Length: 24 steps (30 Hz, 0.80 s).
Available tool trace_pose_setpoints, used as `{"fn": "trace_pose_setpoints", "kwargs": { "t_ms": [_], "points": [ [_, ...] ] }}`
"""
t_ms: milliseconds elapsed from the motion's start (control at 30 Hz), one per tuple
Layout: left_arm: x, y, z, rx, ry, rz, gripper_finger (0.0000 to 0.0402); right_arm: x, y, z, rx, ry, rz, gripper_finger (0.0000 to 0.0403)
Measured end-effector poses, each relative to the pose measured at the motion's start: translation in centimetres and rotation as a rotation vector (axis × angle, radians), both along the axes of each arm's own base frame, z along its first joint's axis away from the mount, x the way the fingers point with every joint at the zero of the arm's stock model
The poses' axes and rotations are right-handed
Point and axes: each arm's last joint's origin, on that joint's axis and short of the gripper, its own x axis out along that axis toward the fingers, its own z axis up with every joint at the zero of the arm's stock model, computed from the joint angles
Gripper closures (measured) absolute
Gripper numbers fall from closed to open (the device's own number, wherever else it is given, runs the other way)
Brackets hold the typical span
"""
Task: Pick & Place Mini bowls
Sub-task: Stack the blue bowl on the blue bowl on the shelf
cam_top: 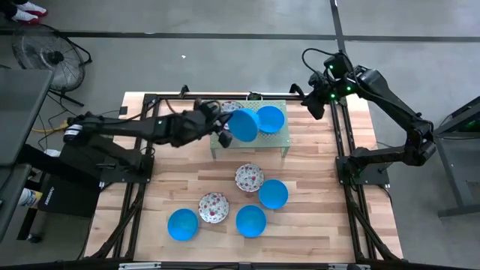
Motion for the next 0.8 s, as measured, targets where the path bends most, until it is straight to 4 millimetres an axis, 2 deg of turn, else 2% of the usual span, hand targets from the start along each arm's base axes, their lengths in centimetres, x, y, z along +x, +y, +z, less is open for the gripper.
{"fn": "trace_pose_setpoints", "kwargs": {
  "t_ms": [167,333,500,600,800],
  "points": [
    [1.1,1.7,0.2,0.061,-0.038,-0.007,0.0401,0.1,-0.1,0.2,-0.005,-0.031,0.016,0.032],
    [2.1,3.5,0.1,0.156,-0.046,0.055,0.0401,0.8,0.1,0.9,-0.014,-0.142,0.083,0.032],
    [3.1,5.1,-0.1,0.269,-0.031,0.137,0.0401,2.2,1.3,2.5,-0.139,-0.257,0.137,0.032],
    [3.8,5.8,-0.4,0.329,-0.017,0.177,0.0401,3.4,2.1,3.2,-0.267,-0.265,0.142,0.032],
    [3.7,6.8,0.3,0.441,0.003,0.256,0.0401,5.3,3.7,4.2,-0.452,-0.29,0.126,0.032]
  ]
}}
